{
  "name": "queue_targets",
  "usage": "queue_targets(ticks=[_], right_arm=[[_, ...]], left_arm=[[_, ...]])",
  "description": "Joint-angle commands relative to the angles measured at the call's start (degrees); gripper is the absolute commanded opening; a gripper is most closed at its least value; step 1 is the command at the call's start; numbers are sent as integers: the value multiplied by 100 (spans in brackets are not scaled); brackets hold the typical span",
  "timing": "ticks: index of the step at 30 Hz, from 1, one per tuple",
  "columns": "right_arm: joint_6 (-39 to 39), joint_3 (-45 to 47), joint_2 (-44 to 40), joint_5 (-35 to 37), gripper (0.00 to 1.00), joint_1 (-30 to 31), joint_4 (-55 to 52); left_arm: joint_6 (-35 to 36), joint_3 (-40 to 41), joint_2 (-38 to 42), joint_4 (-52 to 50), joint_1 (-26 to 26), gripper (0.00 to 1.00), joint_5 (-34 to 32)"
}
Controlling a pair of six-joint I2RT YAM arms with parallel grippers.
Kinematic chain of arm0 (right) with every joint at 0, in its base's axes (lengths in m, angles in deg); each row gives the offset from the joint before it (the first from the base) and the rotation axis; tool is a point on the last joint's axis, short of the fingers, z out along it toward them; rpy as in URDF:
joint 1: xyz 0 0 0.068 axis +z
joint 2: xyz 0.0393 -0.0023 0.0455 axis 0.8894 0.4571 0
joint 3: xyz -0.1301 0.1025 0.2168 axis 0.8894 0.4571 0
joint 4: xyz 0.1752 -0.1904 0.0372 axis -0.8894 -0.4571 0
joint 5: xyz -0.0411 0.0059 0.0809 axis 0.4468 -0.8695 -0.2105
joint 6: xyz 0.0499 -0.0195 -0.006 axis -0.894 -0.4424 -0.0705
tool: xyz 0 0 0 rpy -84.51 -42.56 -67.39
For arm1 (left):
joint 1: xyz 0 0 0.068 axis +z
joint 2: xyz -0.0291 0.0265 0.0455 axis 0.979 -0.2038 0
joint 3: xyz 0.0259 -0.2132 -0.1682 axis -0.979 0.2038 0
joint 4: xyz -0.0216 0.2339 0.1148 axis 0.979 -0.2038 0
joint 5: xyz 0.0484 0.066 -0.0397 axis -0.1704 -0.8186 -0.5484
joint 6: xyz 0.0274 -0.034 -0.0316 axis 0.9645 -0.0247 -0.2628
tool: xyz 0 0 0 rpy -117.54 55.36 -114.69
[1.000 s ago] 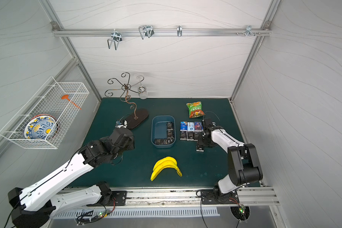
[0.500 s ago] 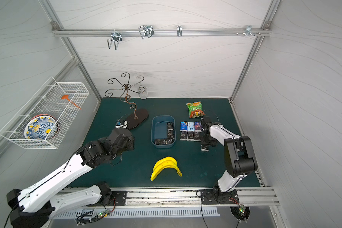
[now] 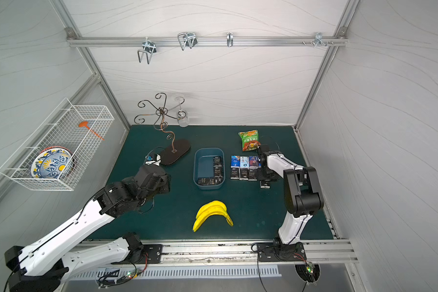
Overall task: Take the pocket tissues out of the storage box
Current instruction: Move the pocket tissues to the center of the board.
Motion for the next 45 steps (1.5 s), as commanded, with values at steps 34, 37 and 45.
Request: queue_targets(ticks=[34,37,45], right_arm=[[-44,-488,449,-632,41,-42,470],[-45,-518,303,-608,42,-46,407],[-67,-607,-351,-606,44,-45,249]], left_arm=[[-144,-422,-228,-45,-144,42,-343],[-152,-421,-217,-63,-139,42,-360],[-161,-420,-176,-80,-149,42,-365]])
